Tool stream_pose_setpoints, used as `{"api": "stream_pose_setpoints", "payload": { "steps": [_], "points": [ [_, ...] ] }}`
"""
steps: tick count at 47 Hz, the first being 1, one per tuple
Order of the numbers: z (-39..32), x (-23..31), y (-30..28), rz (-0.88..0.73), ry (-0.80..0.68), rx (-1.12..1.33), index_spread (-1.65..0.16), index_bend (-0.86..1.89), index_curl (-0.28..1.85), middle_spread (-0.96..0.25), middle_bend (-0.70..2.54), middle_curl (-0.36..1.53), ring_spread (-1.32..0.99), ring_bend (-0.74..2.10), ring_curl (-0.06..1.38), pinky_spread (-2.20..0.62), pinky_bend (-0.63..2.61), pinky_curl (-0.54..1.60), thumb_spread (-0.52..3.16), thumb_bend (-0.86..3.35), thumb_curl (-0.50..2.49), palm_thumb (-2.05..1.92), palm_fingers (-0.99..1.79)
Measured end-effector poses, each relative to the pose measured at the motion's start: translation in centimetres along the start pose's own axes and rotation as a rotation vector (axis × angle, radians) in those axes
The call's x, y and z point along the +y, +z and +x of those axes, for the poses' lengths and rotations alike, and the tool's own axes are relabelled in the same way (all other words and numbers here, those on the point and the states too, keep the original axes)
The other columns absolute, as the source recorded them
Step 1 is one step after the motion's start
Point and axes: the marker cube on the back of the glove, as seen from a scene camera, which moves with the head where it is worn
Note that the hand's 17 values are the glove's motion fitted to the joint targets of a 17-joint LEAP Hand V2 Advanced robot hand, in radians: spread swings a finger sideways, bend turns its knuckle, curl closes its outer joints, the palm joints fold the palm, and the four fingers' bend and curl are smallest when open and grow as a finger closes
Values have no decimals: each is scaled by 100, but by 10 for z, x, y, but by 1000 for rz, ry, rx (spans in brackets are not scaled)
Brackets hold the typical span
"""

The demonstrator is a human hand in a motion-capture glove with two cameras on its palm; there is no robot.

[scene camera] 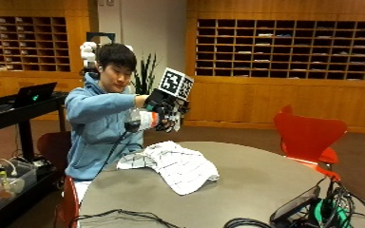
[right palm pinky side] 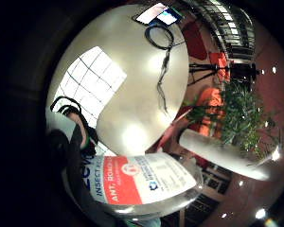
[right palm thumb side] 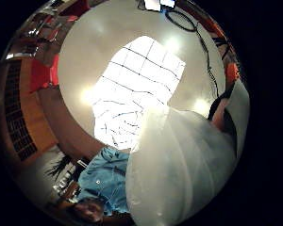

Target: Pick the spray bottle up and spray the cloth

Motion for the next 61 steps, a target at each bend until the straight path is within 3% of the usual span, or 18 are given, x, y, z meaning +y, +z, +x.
{"api": "stream_pose_setpoints", "payload": {
  "steps": [17,24,31,43,53,61],
  "points": [
    [-10,-16,22,-39,-25,-49,-18,48,53,-13,60,50,-19,61,46,-26,39,39,18,-3,80,88,140],
    [-14,-14,12,123,-75,-133,-18,48,53,-13,60,50,-19,61,46,-26,39,39,19,-3,80,88,140],
    [-14,1,-27,395,-156,-486,-18,48,53,-13,60,50,-19,61,46,-26,39,39,19,-3,81,88,140],
    [-30,24,-75,676,-235,-1190,-18,48,54,-13,60,50,-19,61,46,-26,39,39,19,-3,81,88,140],
    [-111,20,-82,805,-289,-1478,-18,47,54,-13,60,50,-18,62,46,-25,39,39,19,-3,81,88,140],
    [-184,0,-62,759,-349,-1613,-19,47,53,-13,61,50,-18,61,46,-25,39,39,19,-3,81,87,139]
  ]
}}
